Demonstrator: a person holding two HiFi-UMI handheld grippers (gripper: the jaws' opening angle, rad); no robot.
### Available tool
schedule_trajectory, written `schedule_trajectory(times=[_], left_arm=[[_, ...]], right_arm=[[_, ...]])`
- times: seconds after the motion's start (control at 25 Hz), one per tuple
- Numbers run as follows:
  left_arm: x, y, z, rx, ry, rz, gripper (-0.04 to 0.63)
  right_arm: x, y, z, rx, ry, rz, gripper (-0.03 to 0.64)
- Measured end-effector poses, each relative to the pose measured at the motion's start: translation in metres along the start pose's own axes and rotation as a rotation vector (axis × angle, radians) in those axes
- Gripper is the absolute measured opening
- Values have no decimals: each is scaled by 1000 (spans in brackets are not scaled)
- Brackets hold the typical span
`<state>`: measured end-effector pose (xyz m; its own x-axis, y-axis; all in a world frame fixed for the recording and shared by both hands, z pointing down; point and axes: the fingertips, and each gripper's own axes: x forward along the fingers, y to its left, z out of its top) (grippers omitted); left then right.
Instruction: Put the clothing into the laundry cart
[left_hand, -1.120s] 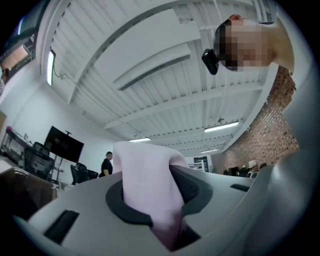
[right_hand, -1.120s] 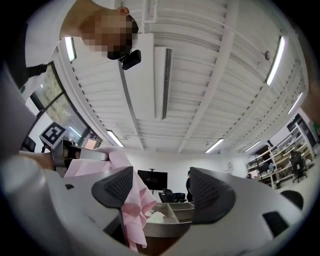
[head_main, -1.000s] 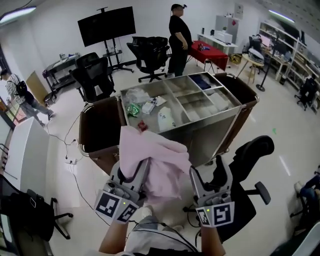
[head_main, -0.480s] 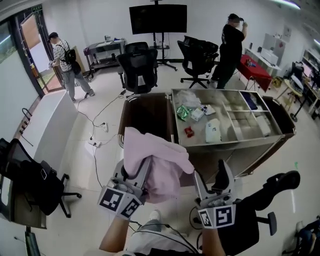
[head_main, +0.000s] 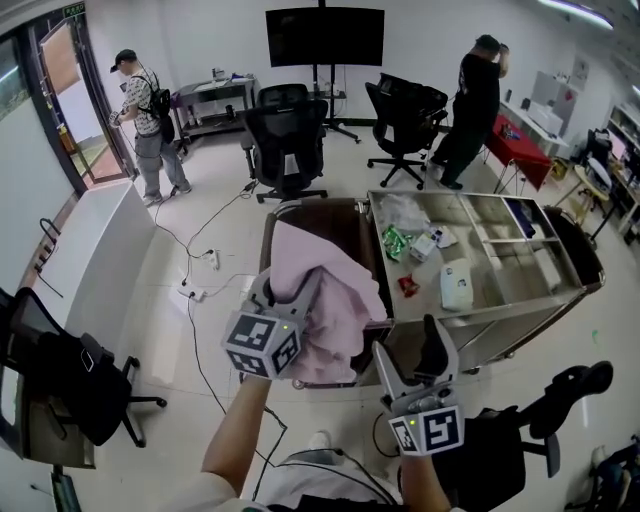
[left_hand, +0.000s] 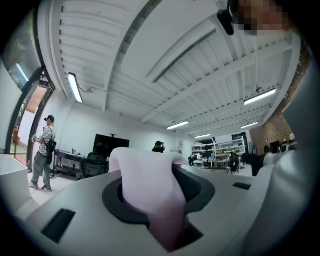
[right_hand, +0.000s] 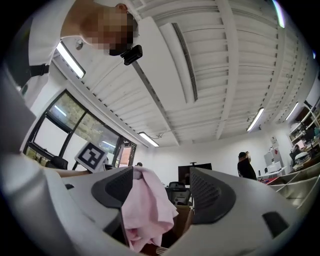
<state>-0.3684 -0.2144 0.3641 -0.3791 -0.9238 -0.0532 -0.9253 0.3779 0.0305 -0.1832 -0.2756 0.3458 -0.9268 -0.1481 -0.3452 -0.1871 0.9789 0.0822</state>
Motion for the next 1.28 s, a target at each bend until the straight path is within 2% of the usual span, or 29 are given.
schedule_trajectory(times=[0.08, 0.16, 0.28, 0.4, 0.52, 0.64, 0.84, 0.92, 1.0, 1.28], left_arm=[[23, 15, -31, 49, 71, 31, 170], [31, 25, -60, 55, 145, 50, 213], [35, 22, -92, 5, 249, 6, 368], [34, 19, -97, -10, 253, -3, 482], [21, 18, -80, -38, 195, 33, 487], [3, 15, -52, -10, 114, 75, 486], [-17, -15, -25, 40, -7, 74, 483], [-24, -27, -16, 52, -53, 86, 453], [-31, -32, -21, 67, -59, 110, 447], [-50, -28, -40, 48, -43, 220, 436]], right_arm=[[8, -4, -6, -7, 11, -16, 370], [11, -13, -10, -8, 24, -38, 370], [13, -33, -14, 8, 37, -72, 370], [20, -48, -20, 40, 38, -70, 370], [30, -53, -19, 53, 27, -35, 370], [40, -51, -15, 47, 4, 14, 370], [46, -41, -22, 64, -3, 70, 370], [47, -35, -29, 70, 9, 93, 370], [47, -31, -36, 70, 25, 107, 370], [39, -27, -58, 51, 89, 120, 368]])
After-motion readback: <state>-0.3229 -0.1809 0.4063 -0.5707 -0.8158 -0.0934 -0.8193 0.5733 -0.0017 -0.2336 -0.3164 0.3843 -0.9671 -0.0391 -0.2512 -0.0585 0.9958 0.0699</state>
